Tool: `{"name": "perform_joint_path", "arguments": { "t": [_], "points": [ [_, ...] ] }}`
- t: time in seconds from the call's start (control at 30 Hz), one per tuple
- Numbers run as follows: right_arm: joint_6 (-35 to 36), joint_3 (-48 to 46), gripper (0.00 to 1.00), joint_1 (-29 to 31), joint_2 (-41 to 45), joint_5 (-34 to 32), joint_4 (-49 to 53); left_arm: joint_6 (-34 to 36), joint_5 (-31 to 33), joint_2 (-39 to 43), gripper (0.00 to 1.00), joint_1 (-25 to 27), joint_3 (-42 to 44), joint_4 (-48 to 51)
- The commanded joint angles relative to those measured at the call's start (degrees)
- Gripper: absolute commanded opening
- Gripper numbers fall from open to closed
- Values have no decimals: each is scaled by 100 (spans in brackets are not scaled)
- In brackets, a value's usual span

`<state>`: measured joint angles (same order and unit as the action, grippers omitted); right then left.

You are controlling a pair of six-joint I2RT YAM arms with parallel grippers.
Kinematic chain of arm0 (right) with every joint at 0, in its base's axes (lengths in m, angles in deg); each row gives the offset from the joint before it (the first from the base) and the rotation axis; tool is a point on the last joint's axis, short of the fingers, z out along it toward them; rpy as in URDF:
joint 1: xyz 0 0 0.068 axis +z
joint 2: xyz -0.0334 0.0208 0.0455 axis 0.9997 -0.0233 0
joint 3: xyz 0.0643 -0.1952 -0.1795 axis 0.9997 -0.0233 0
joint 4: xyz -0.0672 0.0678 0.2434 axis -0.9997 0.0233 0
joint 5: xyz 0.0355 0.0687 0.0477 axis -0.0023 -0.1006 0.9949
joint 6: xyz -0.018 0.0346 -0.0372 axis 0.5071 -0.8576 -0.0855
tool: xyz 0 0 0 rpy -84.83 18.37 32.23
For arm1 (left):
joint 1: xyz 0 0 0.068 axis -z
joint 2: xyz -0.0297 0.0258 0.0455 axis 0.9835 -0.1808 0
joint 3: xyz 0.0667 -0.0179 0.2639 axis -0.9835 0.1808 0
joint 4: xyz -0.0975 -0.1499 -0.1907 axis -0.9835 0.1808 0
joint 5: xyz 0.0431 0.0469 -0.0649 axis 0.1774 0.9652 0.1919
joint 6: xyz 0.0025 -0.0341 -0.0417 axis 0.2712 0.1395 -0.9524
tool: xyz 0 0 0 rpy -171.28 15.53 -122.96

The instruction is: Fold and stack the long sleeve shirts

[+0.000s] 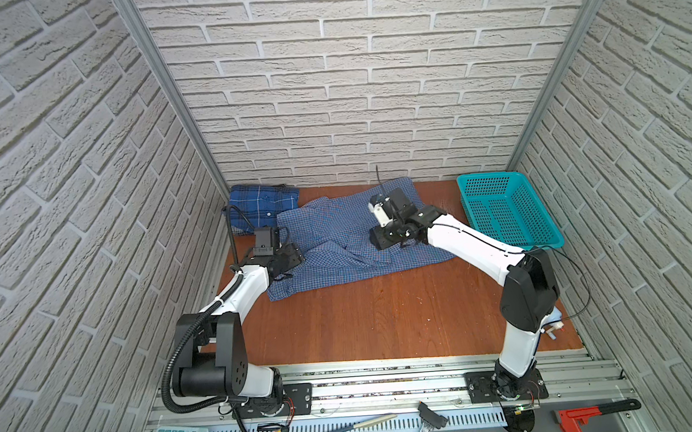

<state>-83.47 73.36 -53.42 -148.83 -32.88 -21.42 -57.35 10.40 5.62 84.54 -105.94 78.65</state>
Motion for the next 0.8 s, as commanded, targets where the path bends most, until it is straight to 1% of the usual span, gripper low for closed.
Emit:
{"name": "perform_joint_path", "arguments": {
  "t": [0.0,0.07,0.13,0.23,0.3,0.33,0.4,0.43,0.5,0.57,0.63,0.67,0.77],
  "points": [
    [-736,-269,60,-1,-495,-61,-955,-318,-7,-121,85,156,-210,-429],
    [-835,-67,59,84,-907,25,-1101,-433,-122,-203,85,319,-380,-438],
    [-1330,234,58,105,-1334,180,-1051,-520,-11,-137,86,531,-428,-476],
    [-1709,460,59,219,-1621,-107,-1106,-833,139,125,86,518,-101,-820],
    [-1830,454,59,247,-1640,-205,-1183,-913,283,232,86,472,40,-975],
    [-1867,424,59,259,-1627,-306,-1201,-896,299,219,88,456,40,-1067],
    [-1879,327,60,309,-1655,-520,-1184,-832,85,8,91,493,-167,-1136],
    [-1870,245,60,345,-1684,-619,-1148,-764,-10,-172,91,560,-350,-1075],
    [-1897,3,61,414,-1731,-829,-1058,-545,-31,-464,88,811,-630,-931],
    [-1893,-330,61,431,-1686,-826,-1184,-323,1,-666,87,1083,-770,-852],
    [-1899,-585,61,433,-1573,-762,-1317,-222,63,-819,85,1250,-645,-839],
    [-1893,-569,61,435,-1531,-737,-1292,-229,68,-847,84,1262,-513,-882],
    [-1826,-205,61,504,-1377,-915,-985,-232,121,-893,79,1228,-112,-1000]
  ]
}}
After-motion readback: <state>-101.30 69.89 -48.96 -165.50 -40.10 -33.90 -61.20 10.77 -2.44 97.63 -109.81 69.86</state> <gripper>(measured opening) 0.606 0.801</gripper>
